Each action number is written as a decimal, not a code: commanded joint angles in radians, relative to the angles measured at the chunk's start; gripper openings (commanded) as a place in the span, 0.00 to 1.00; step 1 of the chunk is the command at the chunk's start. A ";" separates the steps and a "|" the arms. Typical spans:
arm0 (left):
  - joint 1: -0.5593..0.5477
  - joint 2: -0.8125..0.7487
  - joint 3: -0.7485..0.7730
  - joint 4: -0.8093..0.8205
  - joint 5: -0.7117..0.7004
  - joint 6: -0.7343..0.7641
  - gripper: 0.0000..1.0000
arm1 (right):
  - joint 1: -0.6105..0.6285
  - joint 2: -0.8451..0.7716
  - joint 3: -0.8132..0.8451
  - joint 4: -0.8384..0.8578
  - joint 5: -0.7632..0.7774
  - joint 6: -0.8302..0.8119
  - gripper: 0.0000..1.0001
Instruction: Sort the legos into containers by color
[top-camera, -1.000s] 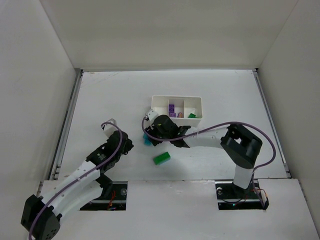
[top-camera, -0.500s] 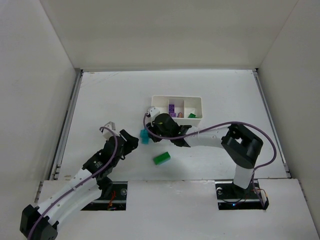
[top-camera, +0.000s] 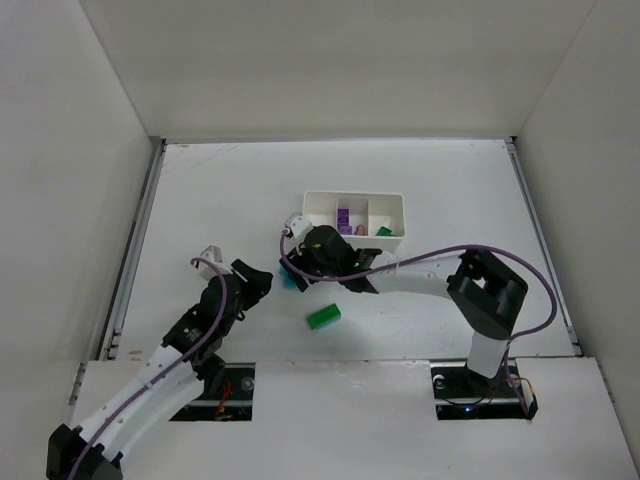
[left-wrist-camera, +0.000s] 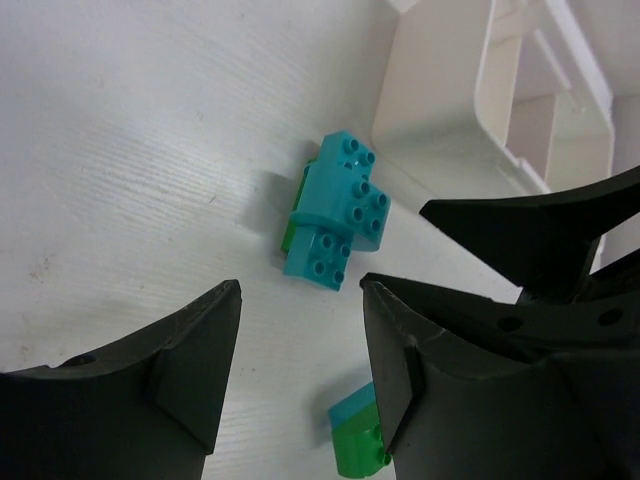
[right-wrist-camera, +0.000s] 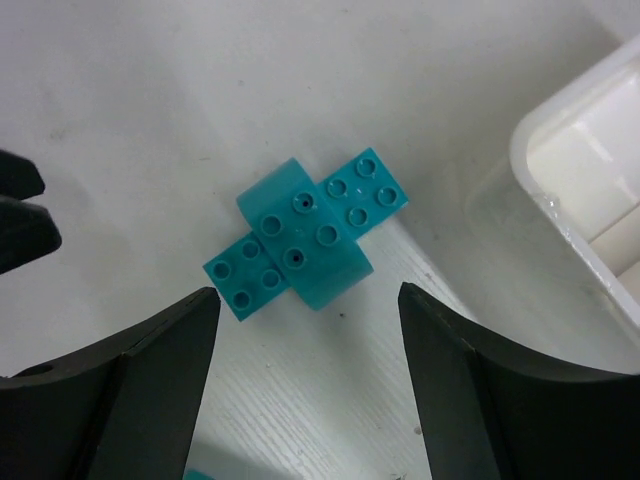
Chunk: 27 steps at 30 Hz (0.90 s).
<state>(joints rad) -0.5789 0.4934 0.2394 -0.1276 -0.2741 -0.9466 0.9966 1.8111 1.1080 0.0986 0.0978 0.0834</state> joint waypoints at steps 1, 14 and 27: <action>0.035 -0.048 -0.002 0.026 -0.014 -0.011 0.49 | 0.003 0.033 0.117 -0.063 -0.062 -0.076 0.78; 0.130 -0.093 -0.018 0.022 0.058 -0.006 0.51 | -0.036 0.149 0.231 -0.171 -0.127 -0.106 0.73; 0.086 -0.033 -0.046 0.086 0.114 -0.009 0.57 | -0.059 0.123 0.179 -0.070 -0.144 -0.021 0.33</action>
<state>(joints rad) -0.4709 0.4530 0.2169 -0.0990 -0.1970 -0.9463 0.9508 1.9633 1.2984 -0.0303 -0.0341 0.0246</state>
